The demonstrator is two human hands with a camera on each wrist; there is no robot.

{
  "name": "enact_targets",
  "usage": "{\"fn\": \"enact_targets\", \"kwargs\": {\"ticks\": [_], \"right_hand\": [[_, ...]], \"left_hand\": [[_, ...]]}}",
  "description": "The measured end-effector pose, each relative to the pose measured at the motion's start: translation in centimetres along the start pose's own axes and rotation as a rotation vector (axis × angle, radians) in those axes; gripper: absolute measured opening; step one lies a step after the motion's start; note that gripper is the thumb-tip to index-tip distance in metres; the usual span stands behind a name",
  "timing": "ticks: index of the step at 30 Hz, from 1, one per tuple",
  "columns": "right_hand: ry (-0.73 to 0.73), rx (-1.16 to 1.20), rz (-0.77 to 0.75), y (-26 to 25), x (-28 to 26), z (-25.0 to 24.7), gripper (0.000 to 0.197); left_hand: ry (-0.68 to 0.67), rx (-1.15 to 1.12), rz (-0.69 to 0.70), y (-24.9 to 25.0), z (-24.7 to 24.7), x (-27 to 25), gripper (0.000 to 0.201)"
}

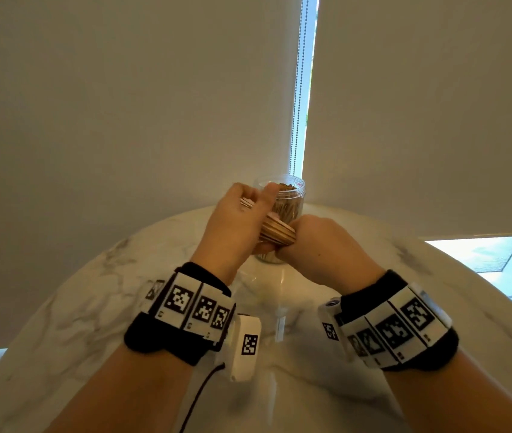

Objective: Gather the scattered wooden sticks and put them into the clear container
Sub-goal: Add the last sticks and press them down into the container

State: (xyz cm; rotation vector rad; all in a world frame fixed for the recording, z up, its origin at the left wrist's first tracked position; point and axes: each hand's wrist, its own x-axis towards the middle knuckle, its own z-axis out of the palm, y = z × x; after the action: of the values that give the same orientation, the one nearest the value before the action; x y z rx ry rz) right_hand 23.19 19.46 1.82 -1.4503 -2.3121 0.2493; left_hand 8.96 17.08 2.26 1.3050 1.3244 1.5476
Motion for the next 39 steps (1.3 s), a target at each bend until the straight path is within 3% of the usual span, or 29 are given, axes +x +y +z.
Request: {"fn": "enact_targets", "kwargs": {"ticks": [5,8,12,15,20,23,26,29,33,36,39], "right_hand": [[0.011,0.007,-0.013,-0.1,-0.5,-0.3,0.014],[0.083,-0.048,-0.036,-0.2,-0.6,-0.3,0.014],[0.309,-0.175,-0.073,-0.4,-0.3,0.2,0.01],[0.401,-0.26,-0.042,-0.7,-0.3,0.5,0.013],[0.28,-0.297,0.011,-0.1,-0.6,-0.5,0.026],[0.172,-0.213,0.034,0.0,-0.5,-1.0,0.023],[0.17,-0.182,0.027,0.2,-0.6,-1.5,0.02],[0.135,-0.098,-0.032,0.2,-0.8,-1.9,0.024],[0.036,0.103,-0.164,-0.4,-0.6,-1.7,0.045],[0.054,0.143,-0.187,-0.1,-0.5,-1.5,0.054],[0.01,0.149,-0.156,1.1,-0.4,-1.7,0.057]], "left_hand": [[0.059,0.346,0.161,-1.4,-0.1,0.3,0.044],[0.132,0.29,0.142,-2.0,-0.2,0.6,0.041],[0.267,0.185,0.146,-1.5,-0.6,0.9,0.036],[0.232,0.144,0.119,-1.6,-0.1,0.6,0.038],[0.075,0.227,0.053,-1.7,0.1,0.6,0.042],[0.113,0.302,0.183,-0.9,-0.1,0.6,0.043],[0.121,0.394,0.246,-0.9,-0.1,0.7,0.06],[0.124,0.302,0.174,-1.6,-0.1,1.2,0.066],[0.175,0.19,0.084,-2.4,-1.2,2.3,0.056],[0.116,0.138,0.014,-2.7,-1.4,2.4,0.049],[0.05,0.181,-0.06,-2.6,-0.9,2.0,0.061]]}}
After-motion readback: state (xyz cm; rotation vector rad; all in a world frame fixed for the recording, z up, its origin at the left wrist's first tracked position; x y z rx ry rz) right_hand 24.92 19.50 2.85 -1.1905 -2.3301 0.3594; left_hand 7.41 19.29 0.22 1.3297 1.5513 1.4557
